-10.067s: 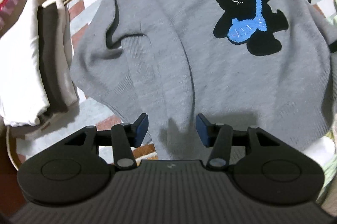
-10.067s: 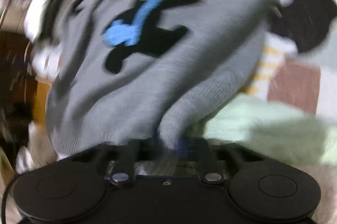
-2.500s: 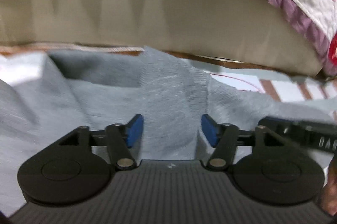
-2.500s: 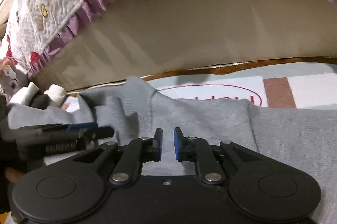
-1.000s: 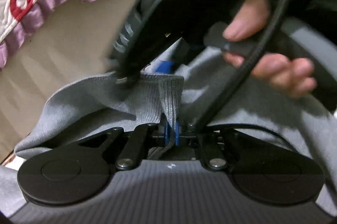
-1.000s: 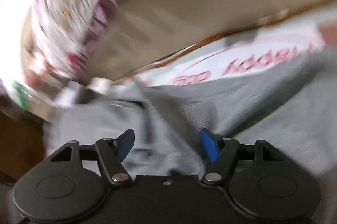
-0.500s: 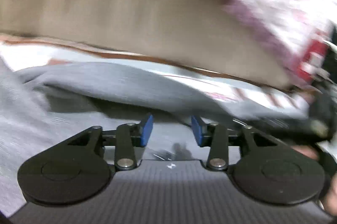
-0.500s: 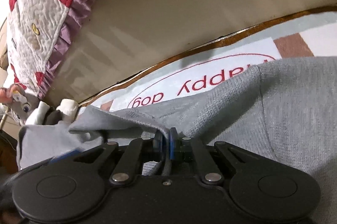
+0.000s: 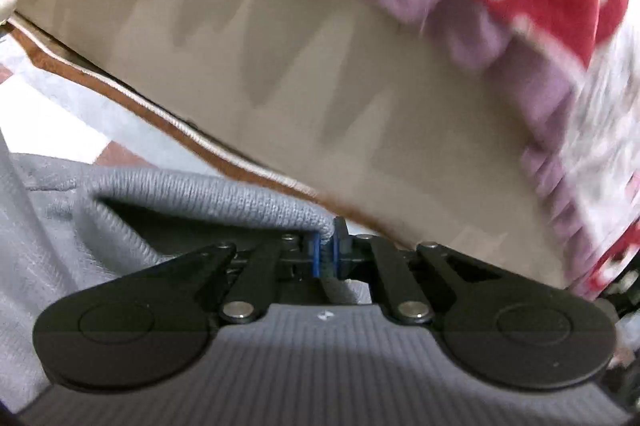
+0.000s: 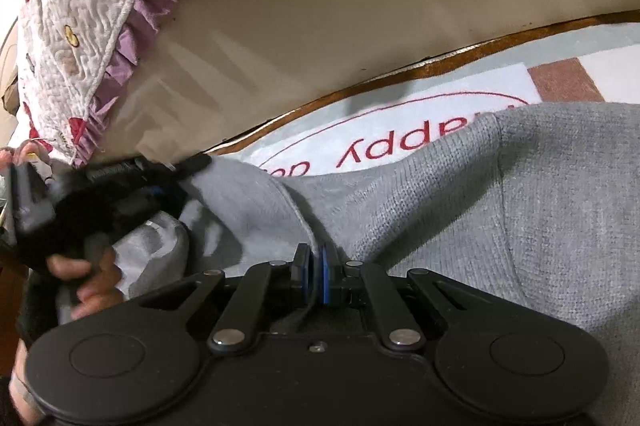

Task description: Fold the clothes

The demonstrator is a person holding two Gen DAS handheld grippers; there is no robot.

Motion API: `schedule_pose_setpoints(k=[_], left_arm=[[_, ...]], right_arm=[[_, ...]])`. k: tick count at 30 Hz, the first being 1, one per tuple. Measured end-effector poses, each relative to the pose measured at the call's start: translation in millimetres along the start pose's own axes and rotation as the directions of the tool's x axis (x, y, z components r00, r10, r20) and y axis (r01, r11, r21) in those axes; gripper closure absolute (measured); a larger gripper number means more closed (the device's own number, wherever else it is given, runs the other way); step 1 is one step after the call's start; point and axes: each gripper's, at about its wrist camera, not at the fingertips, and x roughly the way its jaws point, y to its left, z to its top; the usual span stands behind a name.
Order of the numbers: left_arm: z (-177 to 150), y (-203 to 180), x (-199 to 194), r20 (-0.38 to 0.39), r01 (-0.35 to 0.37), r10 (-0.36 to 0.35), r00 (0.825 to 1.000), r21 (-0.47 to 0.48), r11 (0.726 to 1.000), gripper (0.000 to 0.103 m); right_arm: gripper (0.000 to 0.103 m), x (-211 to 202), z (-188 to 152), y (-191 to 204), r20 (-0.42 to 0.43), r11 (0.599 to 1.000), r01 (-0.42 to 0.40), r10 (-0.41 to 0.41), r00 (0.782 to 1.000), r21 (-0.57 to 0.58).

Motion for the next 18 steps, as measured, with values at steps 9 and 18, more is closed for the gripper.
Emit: schedule_pose_setpoints(k=[9, 18], left_arm=[[36, 14, 2, -0.089, -0.018, -0.001, 0.996, -0.213, 0.977, 0.098], [41, 70, 34, -0.165, 0.016, -0.129, 0.978, -0.553, 0.833, 0.098]], right_arm=[[0.059, 13, -17, 52, -0.225, 0.948, -0.145, 0.081, 0.971, -0.283], [0.097, -9, -7, 36, -0.083, 0.878, -0.46, 0.453, 0.888, -0.131]])
